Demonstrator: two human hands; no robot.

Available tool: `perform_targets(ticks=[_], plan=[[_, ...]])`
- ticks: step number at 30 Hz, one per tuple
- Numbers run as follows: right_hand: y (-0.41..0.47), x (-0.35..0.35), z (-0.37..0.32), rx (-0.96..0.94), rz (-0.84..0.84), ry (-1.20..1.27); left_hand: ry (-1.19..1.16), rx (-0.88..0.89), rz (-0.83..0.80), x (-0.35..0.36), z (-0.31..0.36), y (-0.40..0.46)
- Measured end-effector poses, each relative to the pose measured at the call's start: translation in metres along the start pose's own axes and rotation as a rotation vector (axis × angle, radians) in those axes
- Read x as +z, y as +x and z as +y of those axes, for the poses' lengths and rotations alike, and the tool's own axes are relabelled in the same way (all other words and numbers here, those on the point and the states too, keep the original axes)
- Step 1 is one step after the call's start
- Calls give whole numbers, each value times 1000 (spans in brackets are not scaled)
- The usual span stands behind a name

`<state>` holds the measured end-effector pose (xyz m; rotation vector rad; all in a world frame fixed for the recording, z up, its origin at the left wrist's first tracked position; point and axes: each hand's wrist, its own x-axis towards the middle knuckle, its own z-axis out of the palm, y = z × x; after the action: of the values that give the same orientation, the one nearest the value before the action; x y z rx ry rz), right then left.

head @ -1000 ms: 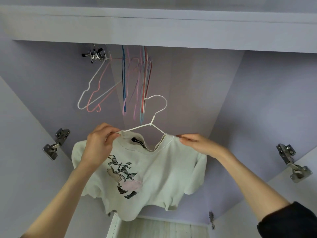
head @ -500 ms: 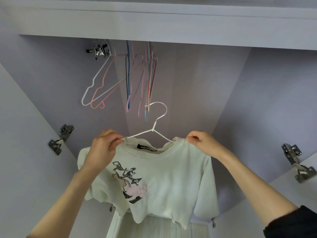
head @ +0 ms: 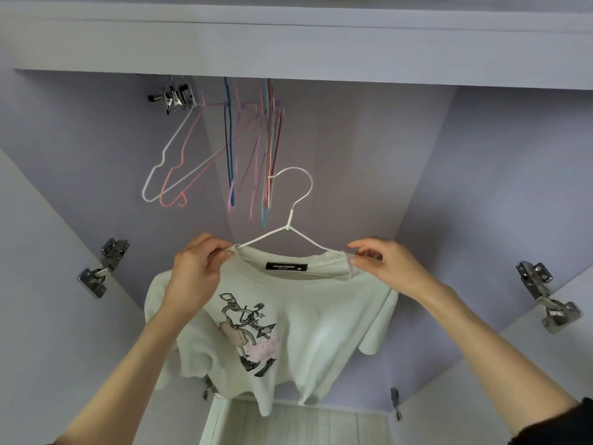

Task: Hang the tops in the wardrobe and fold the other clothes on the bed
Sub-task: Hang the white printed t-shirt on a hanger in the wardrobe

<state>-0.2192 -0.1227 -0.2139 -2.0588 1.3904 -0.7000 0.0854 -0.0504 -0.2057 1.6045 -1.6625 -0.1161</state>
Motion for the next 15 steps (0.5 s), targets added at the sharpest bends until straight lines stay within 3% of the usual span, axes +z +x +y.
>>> perform_targets(ticks=[3,5,12,15], plan=[[0,7,-21,-182,19,-106,-15,37,-12,5,7,4],[-1,8,-34,-195,13,-67,-54,24,-25,11,9,6],[-19,-14,-31,137,-264,261,-101,-54,-203,42,17,4],[-30,-23,-14,229,-248,329,-73,-15,-321,56,30,7]])
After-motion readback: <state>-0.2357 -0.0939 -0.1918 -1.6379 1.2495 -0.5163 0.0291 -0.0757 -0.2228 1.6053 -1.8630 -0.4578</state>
